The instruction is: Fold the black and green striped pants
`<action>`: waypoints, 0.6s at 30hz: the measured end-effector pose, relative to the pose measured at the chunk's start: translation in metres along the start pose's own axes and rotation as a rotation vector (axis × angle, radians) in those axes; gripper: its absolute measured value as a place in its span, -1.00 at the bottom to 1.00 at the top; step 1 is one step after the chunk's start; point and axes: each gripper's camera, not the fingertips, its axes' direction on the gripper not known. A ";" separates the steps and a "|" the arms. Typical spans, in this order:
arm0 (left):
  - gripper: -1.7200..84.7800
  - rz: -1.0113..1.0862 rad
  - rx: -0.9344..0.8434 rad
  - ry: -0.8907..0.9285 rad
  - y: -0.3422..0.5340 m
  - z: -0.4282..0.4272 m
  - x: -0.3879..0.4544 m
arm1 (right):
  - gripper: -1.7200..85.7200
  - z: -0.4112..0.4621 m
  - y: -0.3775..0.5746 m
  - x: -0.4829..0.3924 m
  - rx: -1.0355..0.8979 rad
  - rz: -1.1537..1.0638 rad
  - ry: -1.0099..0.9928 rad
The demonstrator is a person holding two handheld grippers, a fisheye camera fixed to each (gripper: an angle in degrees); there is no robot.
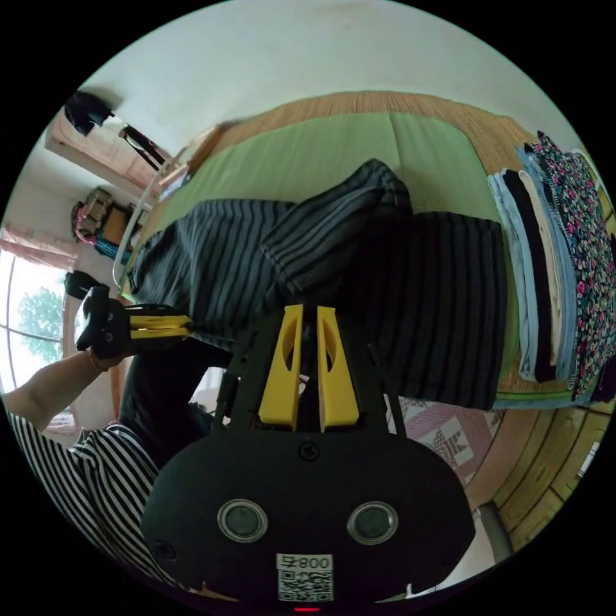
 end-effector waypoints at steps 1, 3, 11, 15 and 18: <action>-0.90 -0.008 0.011 -0.006 -0.003 0.000 -0.001 | -0.87 -0.008 0.006 0.001 0.046 -0.014 0.000; -0.90 -0.011 0.031 -0.015 -0.006 0.001 -0.003 | -0.89 -0.020 0.018 0.007 0.097 -0.020 0.003; -0.87 -0.018 -0.054 0.074 -0.048 0.044 -0.026 | -0.91 0.045 0.071 0.079 -0.022 0.168 -0.099; -0.87 -0.002 -0.049 0.078 -0.059 0.043 -0.040 | -0.91 0.066 0.081 0.100 -0.011 0.205 -0.145; -0.86 -0.056 -0.026 0.139 -0.064 0.041 -0.060 | -0.91 0.076 0.085 0.112 -0.003 0.211 -0.174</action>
